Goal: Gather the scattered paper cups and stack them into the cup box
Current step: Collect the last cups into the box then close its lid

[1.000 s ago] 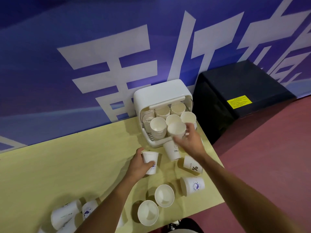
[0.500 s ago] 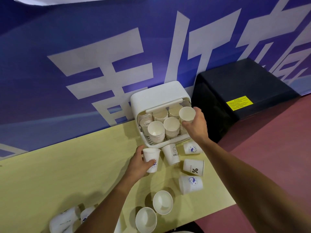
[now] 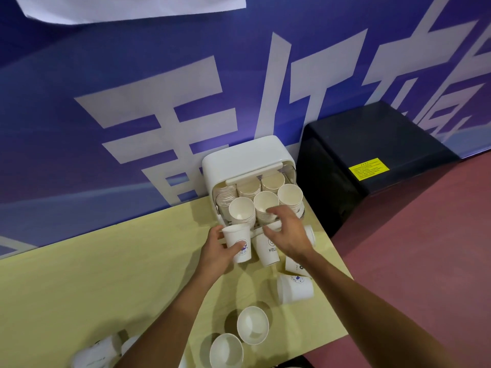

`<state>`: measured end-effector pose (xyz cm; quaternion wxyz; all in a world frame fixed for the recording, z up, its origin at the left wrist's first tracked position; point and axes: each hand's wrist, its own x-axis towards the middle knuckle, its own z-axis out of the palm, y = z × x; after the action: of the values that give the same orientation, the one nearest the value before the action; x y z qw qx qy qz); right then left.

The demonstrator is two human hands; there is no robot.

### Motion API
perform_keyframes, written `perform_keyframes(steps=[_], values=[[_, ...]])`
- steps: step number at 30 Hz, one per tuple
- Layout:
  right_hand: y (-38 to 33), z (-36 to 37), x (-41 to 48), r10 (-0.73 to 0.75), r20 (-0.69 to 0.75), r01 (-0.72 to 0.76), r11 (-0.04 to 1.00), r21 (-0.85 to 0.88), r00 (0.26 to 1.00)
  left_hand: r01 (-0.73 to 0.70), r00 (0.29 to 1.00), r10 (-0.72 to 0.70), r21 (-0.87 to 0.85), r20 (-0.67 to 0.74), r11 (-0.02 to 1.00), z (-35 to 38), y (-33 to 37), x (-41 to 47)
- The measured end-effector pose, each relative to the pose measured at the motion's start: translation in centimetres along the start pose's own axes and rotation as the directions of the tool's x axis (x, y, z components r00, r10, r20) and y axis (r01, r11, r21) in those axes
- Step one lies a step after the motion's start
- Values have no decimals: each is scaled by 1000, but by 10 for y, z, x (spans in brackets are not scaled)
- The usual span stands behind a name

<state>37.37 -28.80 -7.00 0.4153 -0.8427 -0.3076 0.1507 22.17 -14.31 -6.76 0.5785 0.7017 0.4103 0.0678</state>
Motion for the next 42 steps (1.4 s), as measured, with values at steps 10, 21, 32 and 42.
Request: perform_keyframes(steps=[10, 21, 32, 42], values=[[-7, 28, -15, 167, 258, -262, 880, 397, 952, -51, 997, 55, -56, 59, 997, -3, 15, -7], [-10, 11, -6, 188, 130, -228, 856, 465, 973, -49, 984, 48, 3, 171, 999, -4, 2, -6], [-15, -52, 31, 282, -316, -167, 924, 344, 906, 1, 992, -18, 137, 122, 991, -8, -22, -6], [-4, -34, 37, 274, -295, -271, 961, 54, 915, 38, 997, -49, 187, 52, 982, -28, -39, -12]])
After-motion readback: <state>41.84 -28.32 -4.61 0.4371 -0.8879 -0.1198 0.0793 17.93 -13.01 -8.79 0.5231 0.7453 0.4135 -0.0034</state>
